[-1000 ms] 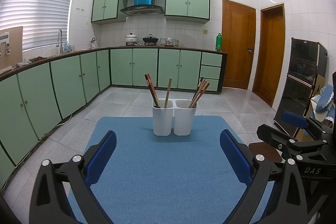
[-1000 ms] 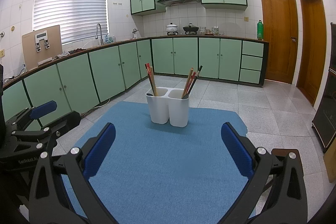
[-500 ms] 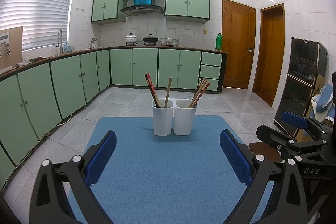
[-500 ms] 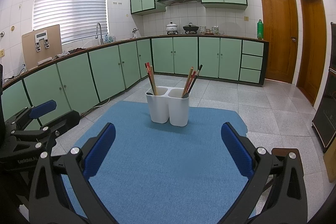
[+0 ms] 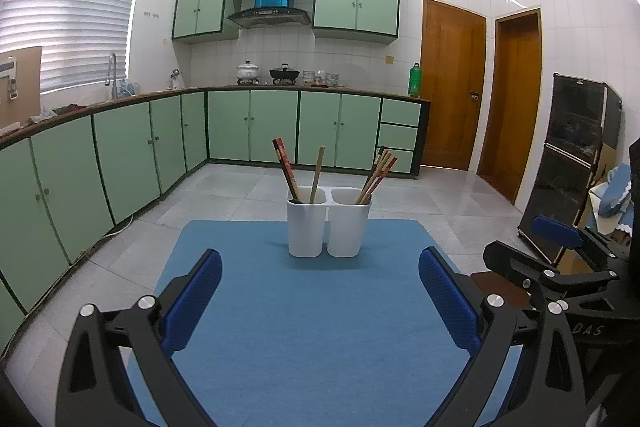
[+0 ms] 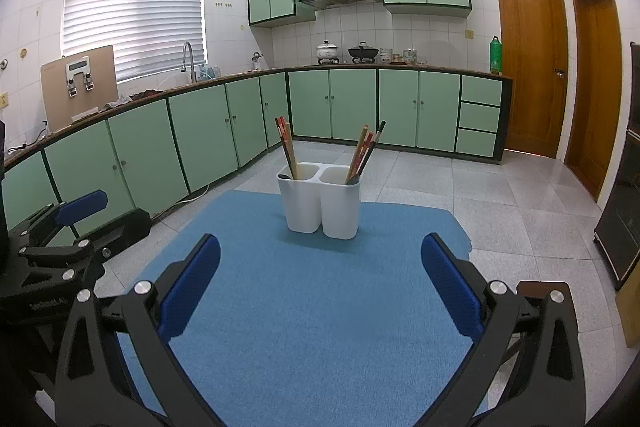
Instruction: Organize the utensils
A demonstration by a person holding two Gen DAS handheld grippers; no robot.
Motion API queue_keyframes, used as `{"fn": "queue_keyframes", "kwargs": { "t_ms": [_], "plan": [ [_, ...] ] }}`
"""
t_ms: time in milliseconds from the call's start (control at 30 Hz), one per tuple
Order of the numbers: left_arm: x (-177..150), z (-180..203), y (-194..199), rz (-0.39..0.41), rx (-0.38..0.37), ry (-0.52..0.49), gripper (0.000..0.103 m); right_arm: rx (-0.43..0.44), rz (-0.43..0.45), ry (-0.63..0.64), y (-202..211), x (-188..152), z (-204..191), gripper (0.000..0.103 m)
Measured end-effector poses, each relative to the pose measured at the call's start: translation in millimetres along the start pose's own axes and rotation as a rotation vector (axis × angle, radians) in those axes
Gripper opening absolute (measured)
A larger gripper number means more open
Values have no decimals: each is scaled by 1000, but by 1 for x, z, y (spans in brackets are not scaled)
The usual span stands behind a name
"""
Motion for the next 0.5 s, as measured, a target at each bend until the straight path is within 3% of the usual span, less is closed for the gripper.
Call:
{"fn": "queue_keyframes", "kwargs": {
  "t_ms": [500],
  "plan": [
    [0,3,0,1,6,-3,97,-2,1,1,-2,-2,3,98]
  ]
}}
Point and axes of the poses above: each gripper's, at about its wrist camera, not at the fingertips, and y roughly against the way its jaws point, z to its right, x to its top, the point moved 7 cm from there along -y, roughly the way its jaws point, and after that the axes turned 14 degrees about z, right-handed, at the moved point
